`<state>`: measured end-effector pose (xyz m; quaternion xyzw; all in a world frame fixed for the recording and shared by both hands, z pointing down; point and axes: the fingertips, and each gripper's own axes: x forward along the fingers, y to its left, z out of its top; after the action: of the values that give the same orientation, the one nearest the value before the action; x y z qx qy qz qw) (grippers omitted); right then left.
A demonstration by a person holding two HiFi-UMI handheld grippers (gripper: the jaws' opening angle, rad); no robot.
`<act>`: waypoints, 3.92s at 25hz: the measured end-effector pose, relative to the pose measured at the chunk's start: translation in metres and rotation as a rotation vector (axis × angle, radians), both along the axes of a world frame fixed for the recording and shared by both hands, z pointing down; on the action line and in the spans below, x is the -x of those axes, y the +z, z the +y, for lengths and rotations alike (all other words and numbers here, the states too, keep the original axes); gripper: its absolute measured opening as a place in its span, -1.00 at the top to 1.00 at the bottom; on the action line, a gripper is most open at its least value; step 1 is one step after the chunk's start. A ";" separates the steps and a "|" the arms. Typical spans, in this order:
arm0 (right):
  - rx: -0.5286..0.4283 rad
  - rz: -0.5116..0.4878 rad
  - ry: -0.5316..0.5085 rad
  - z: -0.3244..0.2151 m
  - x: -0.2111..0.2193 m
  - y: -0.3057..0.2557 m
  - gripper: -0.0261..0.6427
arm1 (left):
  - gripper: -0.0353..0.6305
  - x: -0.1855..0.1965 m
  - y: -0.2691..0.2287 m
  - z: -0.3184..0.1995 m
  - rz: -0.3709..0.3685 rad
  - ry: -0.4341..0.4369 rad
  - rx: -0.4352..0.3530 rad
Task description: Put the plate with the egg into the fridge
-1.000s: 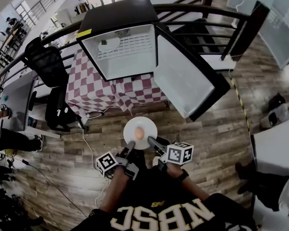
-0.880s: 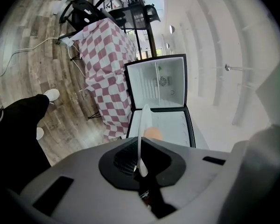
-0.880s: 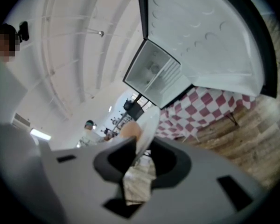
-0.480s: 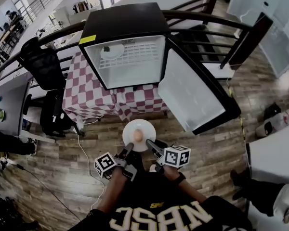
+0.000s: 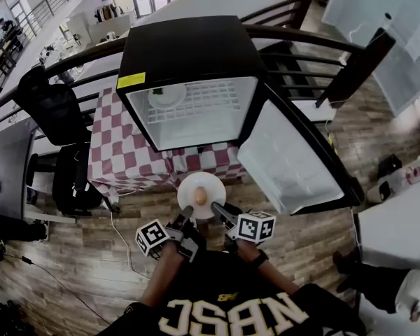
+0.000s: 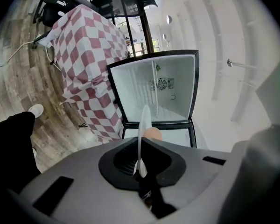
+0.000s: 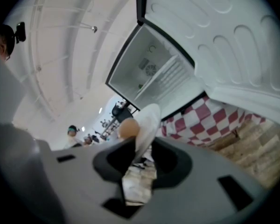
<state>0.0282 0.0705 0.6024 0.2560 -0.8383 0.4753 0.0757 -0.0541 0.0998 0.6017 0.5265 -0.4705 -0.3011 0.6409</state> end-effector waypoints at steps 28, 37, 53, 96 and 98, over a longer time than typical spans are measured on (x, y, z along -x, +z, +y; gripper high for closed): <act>-0.036 0.020 0.121 -0.127 0.096 -0.015 0.62 | 0.81 0.096 -0.008 -0.137 0.034 0.179 -0.053; -0.070 -0.018 0.240 -0.167 0.061 -0.041 0.64 | 0.80 0.064 -0.032 -0.182 0.030 0.247 -0.083; -0.024 -0.110 0.392 -0.226 0.030 -0.044 0.64 | 0.80 0.035 -0.037 -0.242 0.018 0.231 -0.045; 0.097 -0.260 0.532 -0.308 0.032 -0.030 0.74 | 0.80 0.040 -0.024 -0.308 0.044 0.148 0.020; 0.083 -0.277 0.531 -0.308 0.033 -0.032 0.74 | 0.80 0.040 -0.025 -0.309 0.036 0.150 0.008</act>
<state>-0.0045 -0.2374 0.5706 0.3958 -0.7242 0.5429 -0.1558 -0.0939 -0.2090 0.5771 0.5522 -0.4194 -0.2599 0.6721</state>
